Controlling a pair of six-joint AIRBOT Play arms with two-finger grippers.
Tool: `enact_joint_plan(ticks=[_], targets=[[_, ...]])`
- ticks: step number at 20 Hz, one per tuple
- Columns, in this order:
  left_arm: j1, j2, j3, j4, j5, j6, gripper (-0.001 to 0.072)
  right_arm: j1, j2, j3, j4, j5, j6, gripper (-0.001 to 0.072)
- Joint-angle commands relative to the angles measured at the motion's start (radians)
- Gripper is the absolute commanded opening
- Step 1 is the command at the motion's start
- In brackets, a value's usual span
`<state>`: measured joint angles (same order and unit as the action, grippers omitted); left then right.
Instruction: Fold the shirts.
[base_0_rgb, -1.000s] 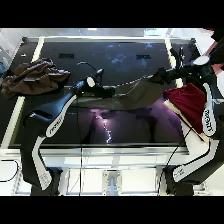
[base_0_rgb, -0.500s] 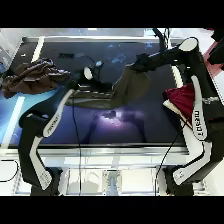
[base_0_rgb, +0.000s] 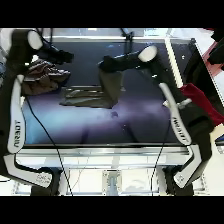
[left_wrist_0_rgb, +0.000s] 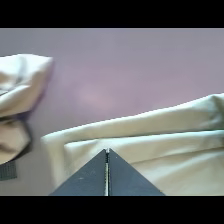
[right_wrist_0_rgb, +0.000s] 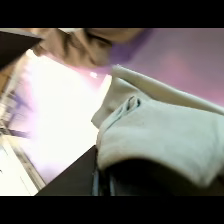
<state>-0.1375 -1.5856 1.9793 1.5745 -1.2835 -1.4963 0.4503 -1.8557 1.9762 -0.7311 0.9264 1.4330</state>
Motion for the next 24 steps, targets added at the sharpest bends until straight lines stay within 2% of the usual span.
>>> enact_joint_plan(ticks=[1, 2, 3, 4, 7, 9, 12, 15, 17, 20, 21, 22, 24], targets=[[0.071, 0.068, 0.007, 0.079, -0.103, -0.003, 0.0011, 0.152, -0.126, 0.002, 0.182, -0.339, 0.01, 0.0031], [0.076, 0.068, 0.006, 0.079, -0.125, -0.002, 0.0011, 0.191, -0.167, 0.002, 0.292, -0.465, 0.003, 0.0101], [0.075, 0.068, 0.005, 0.08, -0.139, 0.002, 0.0011, 0.222, -0.193, 0.002, 0.385, -0.567, -0.031, 0.0341], [0.075, 0.068, 0.005, 0.079, -0.151, 0.005, 0.0011, 0.247, -0.21, 0.002, 0.465, -0.647, -0.064, 0.0487], [0.075, 0.068, 0.005, 0.079, -0.157, 0.005, 0.0011, 0.239, -0.206, 0.004, 0.48, -0.724, -0.125, 0.0485], [0.075, 0.068, 0.005, 0.079, -0.161, 0.004, 0.0011, 0.177, -0.189, 0.004, 0.423, -0.668, -0.125, 0.0483], [0.075, 0.068, 0.005, 0.078, -0.167, 0.004, 0.0011, 0.022, -0.161, 0.004, 0.19, -0.412, -0.11, 0.0476], [0.075, 0.068, 0.005, 0.056, -0.164, 0.0, 0.0011, -0.138, -0.159, 0.001, 0.096, -0.06, 0.021, 0.047], [0.075, 0.066, 0.005, 0.013, -0.153, 0.0, 0.0012, -0.198, -0.161, 0.001, -0.045, 0.095, 0.104, 0.0471], [0.075, 0.061, 0.005, -0.055, -0.146, 0.0, 0.0011, -0.219, -0.179, 0.0, -0.204, 0.196, 0.206, 0.0487], [0.075, 0.061, 0.005, -0.062, -0.146, 0.0, 0.0011, -0.217, -0.195, 0.0, -0.197, 0.202, 0.214, 0.0496], [0.075, 0.061, 0.005, -0.063, -0.146, 0.0, 0.0011, -0.215, -0.214, 0.0, -0.17, 0.204, 0.219, 0.0538], [0.075, 0.061, 0.005, -0.063, -0.148, 0.0, 0.0011, -0.206, -0.265, 0.0, -0.092, 0.222, 0.216, 0.0551]])
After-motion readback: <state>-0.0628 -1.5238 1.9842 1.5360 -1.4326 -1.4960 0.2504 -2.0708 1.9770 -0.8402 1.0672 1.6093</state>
